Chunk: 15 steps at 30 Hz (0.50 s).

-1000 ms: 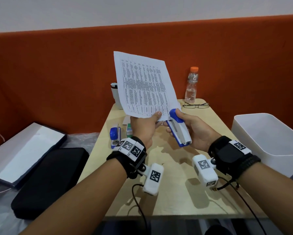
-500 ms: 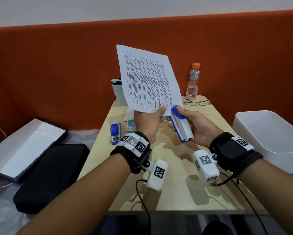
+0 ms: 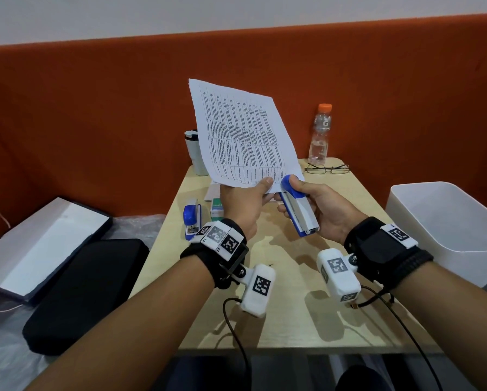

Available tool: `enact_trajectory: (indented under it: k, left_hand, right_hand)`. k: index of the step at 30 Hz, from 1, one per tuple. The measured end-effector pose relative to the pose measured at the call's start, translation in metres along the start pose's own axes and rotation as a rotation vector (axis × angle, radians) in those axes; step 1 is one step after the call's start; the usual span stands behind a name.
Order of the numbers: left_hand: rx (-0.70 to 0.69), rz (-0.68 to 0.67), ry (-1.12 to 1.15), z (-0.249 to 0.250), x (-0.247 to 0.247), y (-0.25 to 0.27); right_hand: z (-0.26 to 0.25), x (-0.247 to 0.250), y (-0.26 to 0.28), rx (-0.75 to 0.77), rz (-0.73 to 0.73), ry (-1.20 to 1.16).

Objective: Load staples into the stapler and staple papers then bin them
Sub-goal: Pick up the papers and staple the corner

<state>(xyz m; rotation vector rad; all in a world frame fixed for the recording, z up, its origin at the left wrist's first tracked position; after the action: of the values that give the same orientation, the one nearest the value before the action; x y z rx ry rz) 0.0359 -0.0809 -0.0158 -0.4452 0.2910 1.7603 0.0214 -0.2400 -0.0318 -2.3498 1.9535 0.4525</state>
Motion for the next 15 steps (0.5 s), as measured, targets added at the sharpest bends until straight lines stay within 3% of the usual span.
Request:
enact_trajectory:
  k: [15]
  left_hand:
    - [0.023,0.004,0.012,-0.01,0.001,-0.007]
  right_hand:
    - [0.0,0.005,-0.002,0.011,0.014,0.01]
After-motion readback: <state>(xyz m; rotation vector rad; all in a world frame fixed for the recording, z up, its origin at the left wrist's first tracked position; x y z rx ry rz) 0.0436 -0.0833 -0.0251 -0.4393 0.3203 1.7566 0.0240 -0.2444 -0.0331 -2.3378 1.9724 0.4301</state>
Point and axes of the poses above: each hand's wrist, its own y-axis away from the middle knuckle, its own x-axis out of the back of the hand, z = x × y, the point moved 10 cm from there along -y, towards the middle knuckle, and after that the axes turned 1 degree about x, right-handed, at the moved point
